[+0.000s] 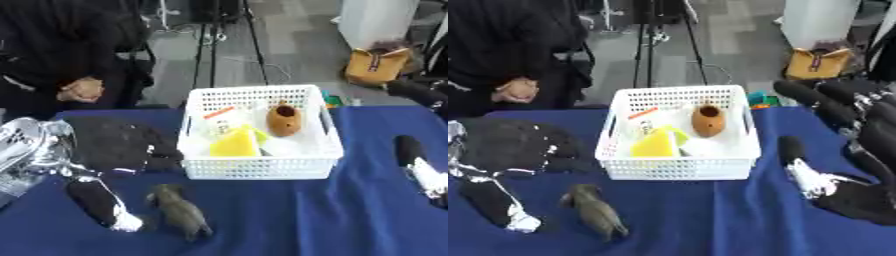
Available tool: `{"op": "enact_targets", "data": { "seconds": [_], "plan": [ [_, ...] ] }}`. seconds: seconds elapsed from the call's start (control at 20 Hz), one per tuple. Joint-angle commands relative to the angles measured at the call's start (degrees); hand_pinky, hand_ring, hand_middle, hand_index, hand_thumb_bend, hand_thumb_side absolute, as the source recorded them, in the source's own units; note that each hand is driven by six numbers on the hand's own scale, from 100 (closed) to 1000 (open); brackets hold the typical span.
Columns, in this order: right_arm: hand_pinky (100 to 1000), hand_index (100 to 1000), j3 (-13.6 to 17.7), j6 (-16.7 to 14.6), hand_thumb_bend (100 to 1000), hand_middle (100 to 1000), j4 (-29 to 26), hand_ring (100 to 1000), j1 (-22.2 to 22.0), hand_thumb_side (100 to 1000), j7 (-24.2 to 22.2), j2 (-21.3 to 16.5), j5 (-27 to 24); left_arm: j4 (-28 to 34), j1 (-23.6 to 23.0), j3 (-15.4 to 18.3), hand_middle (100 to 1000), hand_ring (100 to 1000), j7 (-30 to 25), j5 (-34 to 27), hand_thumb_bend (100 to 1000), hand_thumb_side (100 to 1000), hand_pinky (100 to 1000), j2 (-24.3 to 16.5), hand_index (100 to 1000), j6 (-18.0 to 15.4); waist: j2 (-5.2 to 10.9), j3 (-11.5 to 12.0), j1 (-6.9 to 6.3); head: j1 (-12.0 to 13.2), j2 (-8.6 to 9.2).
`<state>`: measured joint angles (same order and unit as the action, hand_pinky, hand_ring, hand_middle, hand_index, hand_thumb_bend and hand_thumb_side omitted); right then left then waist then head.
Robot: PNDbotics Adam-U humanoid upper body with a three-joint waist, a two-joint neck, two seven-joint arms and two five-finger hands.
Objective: Pick up objects on the table and place them in the box.
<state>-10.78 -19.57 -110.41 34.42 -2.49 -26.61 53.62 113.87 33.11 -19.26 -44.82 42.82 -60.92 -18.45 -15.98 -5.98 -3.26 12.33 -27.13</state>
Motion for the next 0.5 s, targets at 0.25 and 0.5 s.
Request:
{"op": "enact_targets", "data": {
  "seconds": [0.25,0.5],
  "plan": [
    [662,953,0.3,-0.1,100,766,0.2,758,1.6,1000,-0.1,-0.5,-0.3,0.7,1.5,0.0,1000,1000,-4.4,0.5,530,1000,1000,-1.7,1000,-5.0,1.16,-0.2,-0.14,-0.2,0.3],
    [662,952,0.3,-0.7,100,765,1.1,758,1.9,1000,0.0,-0.2,-0.1,0.7,2.5,-1.4,1000,1000,-4.7,1.2,545,1000,1000,-1.4,1000,-6.3,0.95,-0.5,-0.23,-0.2,0.51]
  ]
}}
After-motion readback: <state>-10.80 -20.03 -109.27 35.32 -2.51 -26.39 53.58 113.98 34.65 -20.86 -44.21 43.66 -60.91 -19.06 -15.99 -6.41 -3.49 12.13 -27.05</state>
